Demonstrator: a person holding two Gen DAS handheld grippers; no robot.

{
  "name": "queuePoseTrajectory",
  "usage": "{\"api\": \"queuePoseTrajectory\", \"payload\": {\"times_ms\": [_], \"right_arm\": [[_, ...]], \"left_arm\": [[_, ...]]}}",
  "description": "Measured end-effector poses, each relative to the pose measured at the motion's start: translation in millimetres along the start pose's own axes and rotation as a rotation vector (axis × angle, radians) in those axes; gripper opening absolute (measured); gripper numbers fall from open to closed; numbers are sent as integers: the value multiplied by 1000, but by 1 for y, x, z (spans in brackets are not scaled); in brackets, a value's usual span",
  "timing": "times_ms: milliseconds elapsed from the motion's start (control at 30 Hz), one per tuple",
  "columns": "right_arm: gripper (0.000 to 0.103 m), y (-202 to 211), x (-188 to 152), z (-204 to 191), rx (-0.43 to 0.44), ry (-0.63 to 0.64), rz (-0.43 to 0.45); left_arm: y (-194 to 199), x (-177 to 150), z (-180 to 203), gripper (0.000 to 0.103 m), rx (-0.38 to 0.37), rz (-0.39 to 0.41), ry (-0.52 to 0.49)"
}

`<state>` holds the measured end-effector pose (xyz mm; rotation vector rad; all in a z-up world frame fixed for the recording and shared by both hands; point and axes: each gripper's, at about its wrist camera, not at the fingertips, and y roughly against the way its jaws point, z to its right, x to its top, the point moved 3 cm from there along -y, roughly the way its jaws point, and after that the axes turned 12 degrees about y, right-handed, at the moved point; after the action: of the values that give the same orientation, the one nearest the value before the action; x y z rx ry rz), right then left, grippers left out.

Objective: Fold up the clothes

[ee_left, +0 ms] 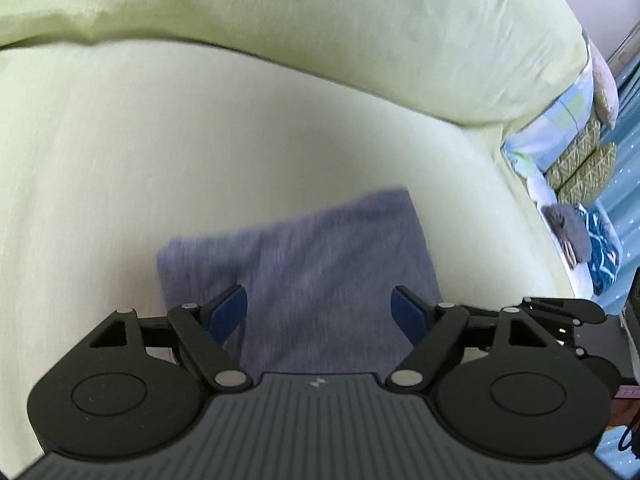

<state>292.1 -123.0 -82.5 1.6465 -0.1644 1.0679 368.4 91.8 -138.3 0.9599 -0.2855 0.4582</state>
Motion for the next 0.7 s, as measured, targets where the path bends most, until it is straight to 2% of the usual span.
{"api": "queuePoseTrajectory", "payload": {"times_ms": [100, 200, 267, 433, 567, 700], "right_arm": [[13, -33, 24, 11, 2, 40, 44], [13, -62, 33, 23, 12, 51, 39], [6, -79, 32, 34, -18, 67, 9], [5, -80, 23, 39, -15, 67, 31], [9, -70, 25, 37, -39, 33, 17], [12, -52, 26, 38, -35, -23, 42]], "left_arm": [[-21, 2, -12, 80, 24, -21, 16], [-29, 0, -15, 79, 47, 33, -46], [-32, 3, -16, 79, 62, 69, -67], [-40, 11, -17, 79, 116, 120, -108], [-38, 16, 1, 79, 199, 87, -129], [-27, 12, 12, 80, 263, 60, -121]]}}
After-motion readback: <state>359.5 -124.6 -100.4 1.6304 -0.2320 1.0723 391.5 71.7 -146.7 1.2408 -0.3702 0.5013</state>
